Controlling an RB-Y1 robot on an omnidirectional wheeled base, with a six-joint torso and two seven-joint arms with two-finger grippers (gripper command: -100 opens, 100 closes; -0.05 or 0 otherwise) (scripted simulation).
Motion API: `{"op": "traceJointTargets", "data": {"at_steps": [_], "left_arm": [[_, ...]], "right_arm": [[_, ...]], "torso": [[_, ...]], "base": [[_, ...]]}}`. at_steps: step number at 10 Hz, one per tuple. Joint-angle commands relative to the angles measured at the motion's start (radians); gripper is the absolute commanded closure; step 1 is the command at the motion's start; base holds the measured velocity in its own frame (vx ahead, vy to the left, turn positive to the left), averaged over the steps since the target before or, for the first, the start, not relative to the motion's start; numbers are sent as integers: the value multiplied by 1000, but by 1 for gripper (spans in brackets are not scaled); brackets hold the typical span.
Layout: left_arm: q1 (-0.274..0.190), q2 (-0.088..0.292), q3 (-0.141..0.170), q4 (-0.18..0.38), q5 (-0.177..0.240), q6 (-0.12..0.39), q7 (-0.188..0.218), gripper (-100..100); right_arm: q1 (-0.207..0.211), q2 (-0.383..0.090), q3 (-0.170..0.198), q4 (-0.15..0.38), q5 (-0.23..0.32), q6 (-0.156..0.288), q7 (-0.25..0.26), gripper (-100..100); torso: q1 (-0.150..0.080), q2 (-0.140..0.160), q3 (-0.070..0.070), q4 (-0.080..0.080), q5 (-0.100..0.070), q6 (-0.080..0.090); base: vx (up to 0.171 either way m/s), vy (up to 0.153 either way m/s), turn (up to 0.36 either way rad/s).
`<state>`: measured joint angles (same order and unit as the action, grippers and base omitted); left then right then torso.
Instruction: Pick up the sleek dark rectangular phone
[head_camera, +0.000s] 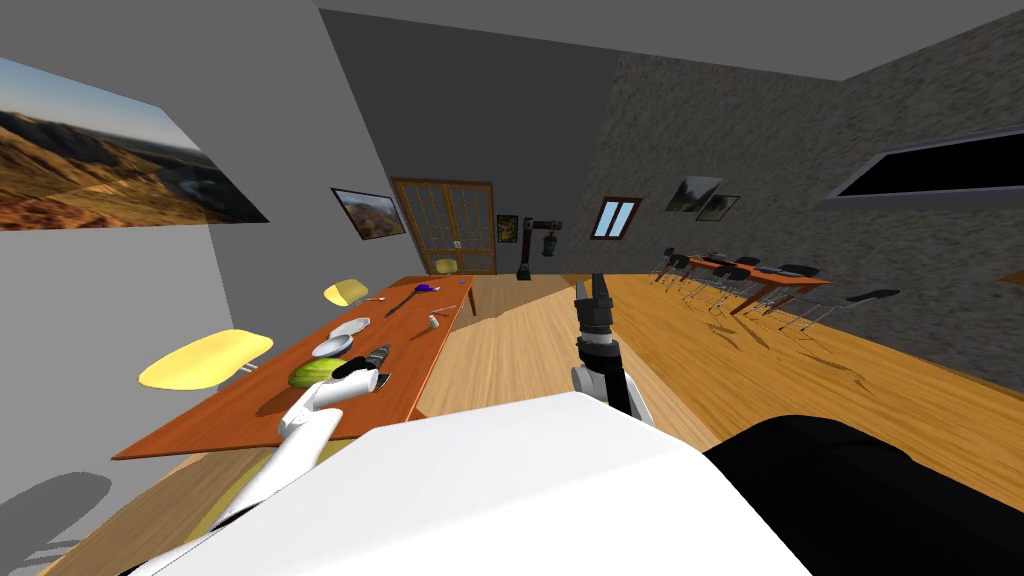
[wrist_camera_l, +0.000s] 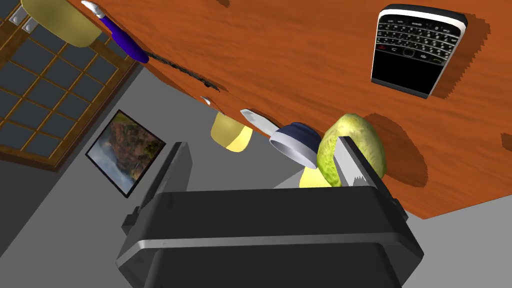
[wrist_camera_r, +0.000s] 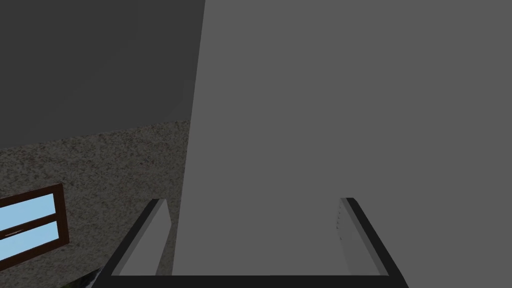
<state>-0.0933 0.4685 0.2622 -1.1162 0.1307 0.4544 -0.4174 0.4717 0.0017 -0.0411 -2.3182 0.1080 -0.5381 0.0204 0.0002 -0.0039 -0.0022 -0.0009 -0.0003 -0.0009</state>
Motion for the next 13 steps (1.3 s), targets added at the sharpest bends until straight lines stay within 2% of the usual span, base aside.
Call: {"op": "traceJointTargets", "data": {"at_steps": [1,2,3,4,6,7,8,9,10,11,12,13], "left_arm": [[-20,-3,9,42,-8,44,-10,-100],[-44,7,21,70,0,75,-30,-100],[-44,7,21,97,0,90,-30,-100],[-67,17,32,122,9,129,-49,-100],[-67,17,32,155,9,134,-49,-100],[-89,26,42,189,17,177,-68,-100],[-89,26,42,209,17,177,-68,-100],[-110,35,52,248,26,217,-86,-100],[-110,35,52,262,26,217,-86,-100],[-129,43,62,311,35,252,-104,-100],[-129,43,62,311,35,256,-104,-100],[-148,50,71,358,44,287,-120,-100]], "right_arm": [[0,0,0,0,0,0,0,0],[0,0,0,0,0,0,0,0],[0,0,0,0,0,0,0,0],[0,0,0,0,0,0,0,0],[0,0,0,0,0,0,0,0],[0,0,0,0,0,0,0,0],[0,0,0,0,0,0,0,0],[0,0,0,0,0,0,0,0],[0,0,0,0,0,0,0,0],[0,0,0,0,0,0,0,0],[0,0,0,0,0,0,0,0],[0,0,0,0,0,0,0,0]], "torso": [[0,0,0,0,0,0],[0,0,0,0,0,0],[0,-1,0,0,0,0],[0,0,0,0,0,0],[1,0,0,0,0,0],[1,2,1,0,0,0],[1,2,1,0,0,0],[1,1,1,0,0,0],[2,0,0,0,0,0],[2,0,0,0,1,0],[1,-1,-1,0,0,0],[1,0,0,0,0,0]], "base": [[76,-5,20],[91,-10,52],[78,-5,20],[86,9,46],[55,0,11],[55,13,57],[65,4,31],[89,14,66],[83,15,34],[100,9,68],[80,5,28],[91,18,72]]}}
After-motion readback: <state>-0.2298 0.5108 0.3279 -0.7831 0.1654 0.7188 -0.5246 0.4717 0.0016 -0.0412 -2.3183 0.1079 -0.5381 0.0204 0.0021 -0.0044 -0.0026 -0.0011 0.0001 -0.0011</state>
